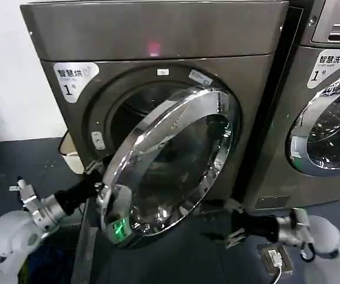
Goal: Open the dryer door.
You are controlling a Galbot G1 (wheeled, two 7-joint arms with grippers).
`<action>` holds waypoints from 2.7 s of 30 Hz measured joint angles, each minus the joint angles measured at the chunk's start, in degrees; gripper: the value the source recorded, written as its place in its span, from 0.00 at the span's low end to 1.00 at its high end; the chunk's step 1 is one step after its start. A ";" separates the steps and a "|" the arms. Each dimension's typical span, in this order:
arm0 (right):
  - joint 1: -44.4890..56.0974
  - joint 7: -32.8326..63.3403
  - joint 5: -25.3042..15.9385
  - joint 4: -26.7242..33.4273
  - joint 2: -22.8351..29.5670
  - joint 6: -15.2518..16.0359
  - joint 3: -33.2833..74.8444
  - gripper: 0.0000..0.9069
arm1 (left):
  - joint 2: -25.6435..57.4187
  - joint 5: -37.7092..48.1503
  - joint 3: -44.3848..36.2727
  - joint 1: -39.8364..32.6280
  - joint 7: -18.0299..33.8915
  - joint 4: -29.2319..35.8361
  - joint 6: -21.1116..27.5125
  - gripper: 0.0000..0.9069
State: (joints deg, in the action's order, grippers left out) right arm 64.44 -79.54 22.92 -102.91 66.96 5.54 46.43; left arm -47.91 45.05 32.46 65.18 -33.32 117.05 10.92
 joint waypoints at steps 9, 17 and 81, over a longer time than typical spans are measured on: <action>4.53 9.75 1.20 -2.98 3.69 -2.44 12.41 1.00 | -0.39 -1.07 -4.50 -1.41 -0.76 0.95 0.28 1.00; 8.14 21.23 1.81 -7.08 8.41 -5.20 20.58 1.00 | -0.94 -1.40 -10.08 -3.47 -1.42 1.58 0.50 1.00; 26.30 70.15 6.38 -11.31 4.44 9.66 67.56 1.00 | -29.47 -16.68 -64.43 -35.64 14.76 -25.27 -12.74 1.00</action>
State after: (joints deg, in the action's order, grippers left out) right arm 90.74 -9.39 29.30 -114.22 71.41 15.20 113.99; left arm -77.38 28.37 -31.97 29.54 -18.56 91.78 -1.82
